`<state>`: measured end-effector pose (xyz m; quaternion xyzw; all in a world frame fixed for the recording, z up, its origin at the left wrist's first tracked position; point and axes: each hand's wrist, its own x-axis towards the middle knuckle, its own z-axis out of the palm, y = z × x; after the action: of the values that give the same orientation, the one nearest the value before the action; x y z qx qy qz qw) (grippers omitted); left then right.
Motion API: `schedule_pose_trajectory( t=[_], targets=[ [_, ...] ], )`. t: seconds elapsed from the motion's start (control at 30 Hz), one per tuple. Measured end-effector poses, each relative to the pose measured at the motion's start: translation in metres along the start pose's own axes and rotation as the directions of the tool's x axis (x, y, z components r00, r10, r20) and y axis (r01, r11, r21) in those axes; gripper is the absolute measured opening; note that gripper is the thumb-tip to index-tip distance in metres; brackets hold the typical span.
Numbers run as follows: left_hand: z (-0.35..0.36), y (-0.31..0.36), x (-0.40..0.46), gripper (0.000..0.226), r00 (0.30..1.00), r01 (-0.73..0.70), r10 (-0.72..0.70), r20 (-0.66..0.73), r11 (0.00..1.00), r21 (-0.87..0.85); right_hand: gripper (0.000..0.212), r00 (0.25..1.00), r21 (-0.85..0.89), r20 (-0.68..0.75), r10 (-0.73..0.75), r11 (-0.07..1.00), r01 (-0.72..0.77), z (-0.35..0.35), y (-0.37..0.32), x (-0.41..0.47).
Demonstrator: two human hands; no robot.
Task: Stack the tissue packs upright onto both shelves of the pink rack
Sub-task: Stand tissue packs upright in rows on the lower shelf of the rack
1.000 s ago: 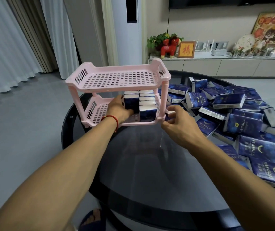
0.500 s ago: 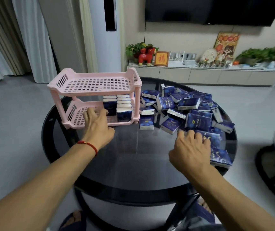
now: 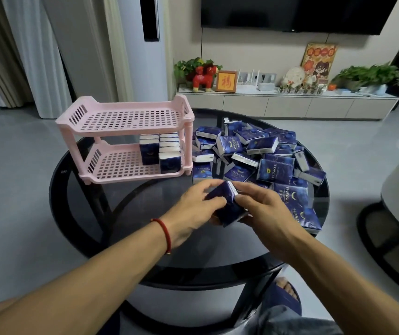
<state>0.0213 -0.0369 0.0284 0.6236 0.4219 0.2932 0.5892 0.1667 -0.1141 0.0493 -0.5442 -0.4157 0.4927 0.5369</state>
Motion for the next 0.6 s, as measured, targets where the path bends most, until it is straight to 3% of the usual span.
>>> schedule_pose_trajectory(
  t=[0.1,0.17,0.23,0.27,0.33,0.4,0.47,0.53,0.6],
  targets=[
    [-0.002,-0.003,0.001,0.026,1.000,0.010,-0.009,0.010,0.997,-0.074,0.031,0.999,-0.042,0.012,0.036,0.998,-0.036,-0.006,-0.004,-0.001],
    [-0.002,-0.002,-0.002,0.023,0.998,0.069,-0.069,0.002,0.990,-0.121,0.026,0.994,-0.414,-0.089,-0.056,0.910,0.014,-0.022,-0.004,0.002],
    [-0.001,0.000,-0.002,0.019,0.992,0.115,-0.121,-0.029,0.981,-0.155,0.022,0.955,-0.830,-0.167,-0.243,0.558,-0.003,-0.046,-0.009,0.003],
    [-0.001,0.000,-0.002,0.018,0.989,0.135,-0.144,-0.040,0.974,-0.180,0.021,0.935,-0.924,-0.199,-0.295,0.375,-0.078,-0.059,-0.014,0.002],
    [-0.002,0.000,-0.002,0.022,0.984,0.154,-0.170,-0.052,0.963,-0.220,0.030,0.918,-0.943,-0.324,-0.231,0.161,-0.292,-0.084,-0.019,-0.004],
    [-0.003,-0.002,-0.002,0.030,0.985,0.142,-0.162,-0.058,0.956,-0.257,0.054,0.902,-0.903,-0.430,-0.032,0.034,-0.429,-0.098,-0.017,-0.010],
    [-0.004,-0.002,-0.004,0.037,0.988,0.129,-0.148,-0.046,0.950,-0.284,0.068,0.900,-0.901,-0.428,0.084,0.033,-0.432,-0.101,-0.010,-0.012],
    [-0.005,-0.002,-0.005,0.043,0.990,0.123,-0.140,-0.031,0.944,-0.307,0.066,0.924,-0.914,-0.375,0.070,0.138,-0.382,-0.099,-0.007,-0.011],
    [-0.005,-0.002,-0.005,0.043,0.992,0.110,-0.126,-0.032,0.946,-0.306,0.063,0.939,-0.923,-0.340,0.045,0.175,-0.342,-0.095,-0.011,-0.012]
  ],
)
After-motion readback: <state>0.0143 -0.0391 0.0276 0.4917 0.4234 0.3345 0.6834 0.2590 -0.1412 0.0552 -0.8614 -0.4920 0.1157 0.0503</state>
